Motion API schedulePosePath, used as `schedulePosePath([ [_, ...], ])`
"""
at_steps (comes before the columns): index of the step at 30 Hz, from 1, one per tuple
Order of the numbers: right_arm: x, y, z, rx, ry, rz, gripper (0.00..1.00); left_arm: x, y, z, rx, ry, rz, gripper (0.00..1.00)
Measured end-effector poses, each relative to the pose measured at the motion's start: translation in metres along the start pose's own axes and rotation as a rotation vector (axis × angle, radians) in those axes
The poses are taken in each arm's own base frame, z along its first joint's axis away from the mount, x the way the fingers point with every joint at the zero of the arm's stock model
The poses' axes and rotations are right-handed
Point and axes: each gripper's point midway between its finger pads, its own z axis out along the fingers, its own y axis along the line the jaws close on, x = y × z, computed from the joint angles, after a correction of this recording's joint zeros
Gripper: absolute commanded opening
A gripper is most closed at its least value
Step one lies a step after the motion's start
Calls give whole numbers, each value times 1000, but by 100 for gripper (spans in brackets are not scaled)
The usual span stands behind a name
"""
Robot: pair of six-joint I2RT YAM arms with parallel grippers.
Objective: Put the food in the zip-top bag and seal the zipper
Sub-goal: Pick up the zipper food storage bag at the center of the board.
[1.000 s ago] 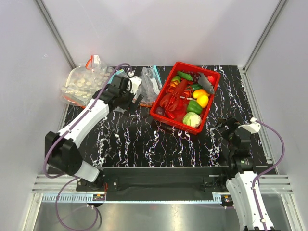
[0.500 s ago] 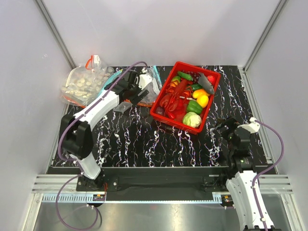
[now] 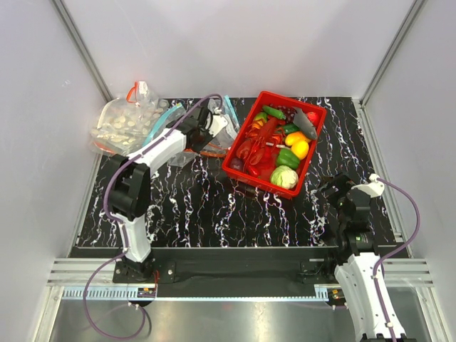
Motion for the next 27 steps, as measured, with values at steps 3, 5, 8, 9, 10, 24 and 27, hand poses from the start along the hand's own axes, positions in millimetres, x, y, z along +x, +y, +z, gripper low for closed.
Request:
schedulePosePath([
  [3,-1,0,0,-2,-2,1,100,0,3,-3,-16,2,-26,0],
  [5,-1,1,0,-3,-3,1,100,0,7,-10,-40,6,-58,0],
  [8,-1,1,0,-6,-6,2,100,-1,14,-32,-82,9,-128,0],
  [9,-1,1,1,-5,-6,2,100,-3,17,-42,-94,7,-155,0],
  [10,-1,1,1,-5,-5,2,100,-6,20,-55,-106,2,-185,0],
  [24,-4,42,-15,-236,9,-38,95,40,-26,-161,-28,86,-624,0],
  [27,-3,57,-17,-295,59,-52,95,45,-45,-173,43,51,-685,0],
])
